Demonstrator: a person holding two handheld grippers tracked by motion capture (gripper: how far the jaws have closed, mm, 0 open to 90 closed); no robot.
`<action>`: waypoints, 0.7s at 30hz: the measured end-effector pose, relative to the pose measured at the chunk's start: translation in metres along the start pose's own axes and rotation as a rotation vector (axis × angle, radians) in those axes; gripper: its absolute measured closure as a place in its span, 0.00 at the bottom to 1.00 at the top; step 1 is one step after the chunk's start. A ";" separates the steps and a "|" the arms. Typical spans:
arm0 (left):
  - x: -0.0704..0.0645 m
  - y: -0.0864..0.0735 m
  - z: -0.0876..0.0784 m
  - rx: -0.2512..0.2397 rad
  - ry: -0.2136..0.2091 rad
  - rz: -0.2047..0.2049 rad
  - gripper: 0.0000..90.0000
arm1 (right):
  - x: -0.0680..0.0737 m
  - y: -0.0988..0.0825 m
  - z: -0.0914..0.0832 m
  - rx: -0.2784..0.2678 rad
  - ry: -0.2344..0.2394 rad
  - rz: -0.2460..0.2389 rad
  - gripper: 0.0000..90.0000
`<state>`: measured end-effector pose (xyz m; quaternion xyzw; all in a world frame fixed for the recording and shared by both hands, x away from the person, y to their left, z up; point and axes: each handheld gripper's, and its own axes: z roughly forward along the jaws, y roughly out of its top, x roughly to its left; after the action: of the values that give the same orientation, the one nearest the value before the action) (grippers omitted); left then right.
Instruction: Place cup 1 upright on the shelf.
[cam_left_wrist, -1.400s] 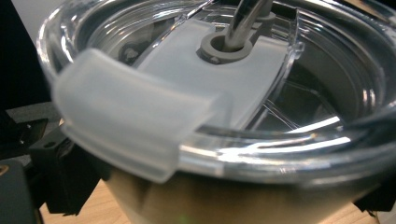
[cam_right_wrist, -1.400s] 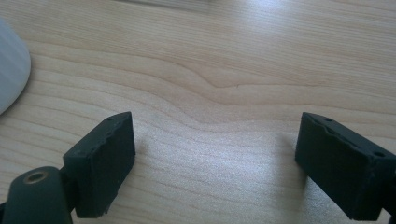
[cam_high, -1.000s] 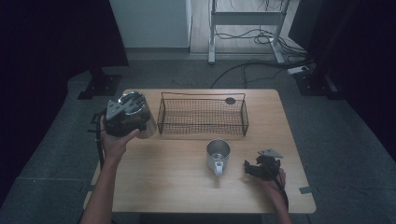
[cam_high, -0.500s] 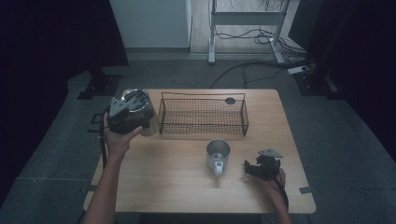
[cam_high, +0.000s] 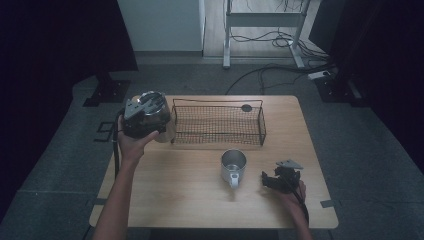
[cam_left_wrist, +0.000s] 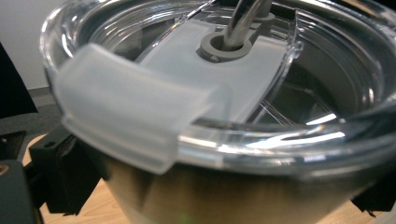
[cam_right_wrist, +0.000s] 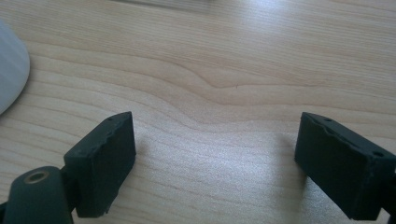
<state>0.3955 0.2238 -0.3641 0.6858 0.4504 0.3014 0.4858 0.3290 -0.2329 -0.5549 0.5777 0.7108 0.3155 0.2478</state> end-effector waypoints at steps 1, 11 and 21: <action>0.000 0.000 0.001 -0.001 -0.002 -0.003 0.04 | 0.000 0.000 0.000 0.000 0.000 0.000 0.13; 0.000 0.002 0.007 0.012 0.003 0.001 0.04 | 0.000 0.000 0.000 -0.002 0.000 0.000 0.13; -0.001 0.007 0.014 0.016 0.002 0.000 0.04 | 0.000 0.000 0.000 -0.003 -0.001 0.001 0.13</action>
<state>0.4092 0.2169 -0.3625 0.6894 0.4532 0.2984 0.4800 0.3291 -0.2328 -0.5551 0.5779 0.7098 0.3165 0.2488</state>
